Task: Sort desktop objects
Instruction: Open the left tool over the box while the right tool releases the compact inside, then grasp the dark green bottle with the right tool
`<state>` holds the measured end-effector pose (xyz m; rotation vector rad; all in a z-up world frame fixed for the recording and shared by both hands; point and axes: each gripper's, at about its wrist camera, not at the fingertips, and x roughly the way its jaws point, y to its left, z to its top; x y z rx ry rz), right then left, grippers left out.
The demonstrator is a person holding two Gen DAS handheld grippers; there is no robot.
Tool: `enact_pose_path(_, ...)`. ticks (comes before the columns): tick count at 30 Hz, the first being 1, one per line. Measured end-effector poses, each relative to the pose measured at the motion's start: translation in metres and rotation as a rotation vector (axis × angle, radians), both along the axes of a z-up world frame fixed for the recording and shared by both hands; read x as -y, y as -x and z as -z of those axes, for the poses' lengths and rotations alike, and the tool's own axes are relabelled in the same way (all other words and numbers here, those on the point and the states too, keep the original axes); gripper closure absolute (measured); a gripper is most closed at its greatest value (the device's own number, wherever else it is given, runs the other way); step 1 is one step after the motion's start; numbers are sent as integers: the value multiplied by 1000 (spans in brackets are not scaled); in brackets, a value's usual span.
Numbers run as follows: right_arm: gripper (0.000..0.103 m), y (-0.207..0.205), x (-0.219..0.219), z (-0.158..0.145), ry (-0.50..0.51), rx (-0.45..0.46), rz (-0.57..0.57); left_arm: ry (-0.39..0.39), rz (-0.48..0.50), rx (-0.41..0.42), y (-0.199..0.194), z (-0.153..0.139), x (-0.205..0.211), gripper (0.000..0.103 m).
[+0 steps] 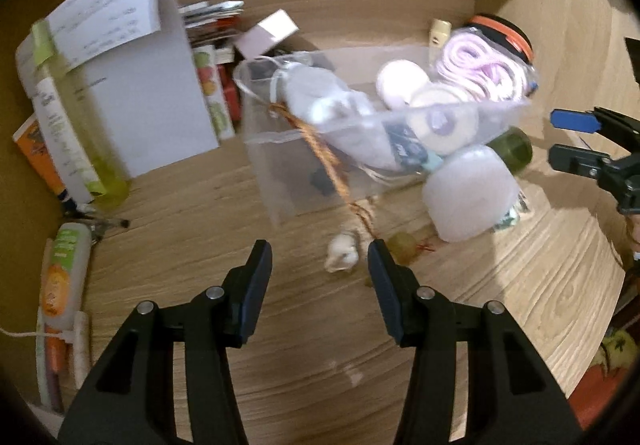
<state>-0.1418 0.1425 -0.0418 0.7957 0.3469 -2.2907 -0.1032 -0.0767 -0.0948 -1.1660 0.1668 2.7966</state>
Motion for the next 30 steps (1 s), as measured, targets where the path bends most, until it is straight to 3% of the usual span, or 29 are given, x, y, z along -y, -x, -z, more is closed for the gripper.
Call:
enact_pose_path(9,23,17,13,27,-30,99,49,7,21,28,14,6,-10,55)
enact_pose_path(14,26,20,34,37,-66,114,51,-39,34,31,15,8,-4,69)
enact_pose_path(17,43,21,41,37,-57,127,47,-95,32,78,22,13,3,80)
enact_pose_path(18,43,22,44,38,-52,141,38,-112,30,99,25,15,5,85)
enact_pose_path(23,44,22,50,41,-46,164,35,-142,24,116,25,17,8,85)
enact_pose_path(30,48,20,36,34,11,179,44,-181,-39,53,13,8,21,86)
